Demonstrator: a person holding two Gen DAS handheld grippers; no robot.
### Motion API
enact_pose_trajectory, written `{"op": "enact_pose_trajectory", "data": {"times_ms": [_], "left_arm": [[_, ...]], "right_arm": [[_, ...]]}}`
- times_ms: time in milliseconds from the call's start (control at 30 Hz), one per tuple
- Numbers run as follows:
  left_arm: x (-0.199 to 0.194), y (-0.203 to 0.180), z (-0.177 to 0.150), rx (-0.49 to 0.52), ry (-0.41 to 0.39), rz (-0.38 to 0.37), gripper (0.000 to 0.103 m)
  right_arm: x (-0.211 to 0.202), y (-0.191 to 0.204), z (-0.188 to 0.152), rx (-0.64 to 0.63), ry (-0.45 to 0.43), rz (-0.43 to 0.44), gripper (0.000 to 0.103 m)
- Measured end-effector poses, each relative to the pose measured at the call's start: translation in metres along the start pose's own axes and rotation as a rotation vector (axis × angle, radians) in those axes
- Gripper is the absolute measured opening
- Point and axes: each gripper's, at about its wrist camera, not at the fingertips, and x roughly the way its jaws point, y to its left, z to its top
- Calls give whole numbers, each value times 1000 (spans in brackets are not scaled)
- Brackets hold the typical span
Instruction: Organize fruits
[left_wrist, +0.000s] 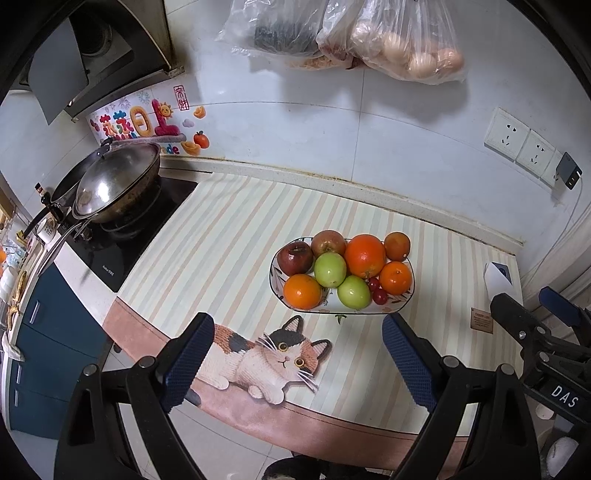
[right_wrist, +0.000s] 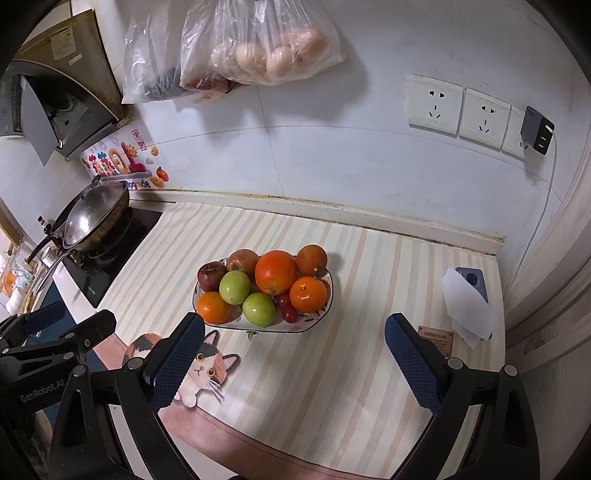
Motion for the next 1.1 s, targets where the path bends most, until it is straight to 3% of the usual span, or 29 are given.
{"op": "enact_pose_trajectory", "data": {"times_ms": [1100], "left_arm": [[-17,0,-10,-31,-16,7,93]], "right_arm": [[-11,1,-3,-25,-9,20,100]]}}
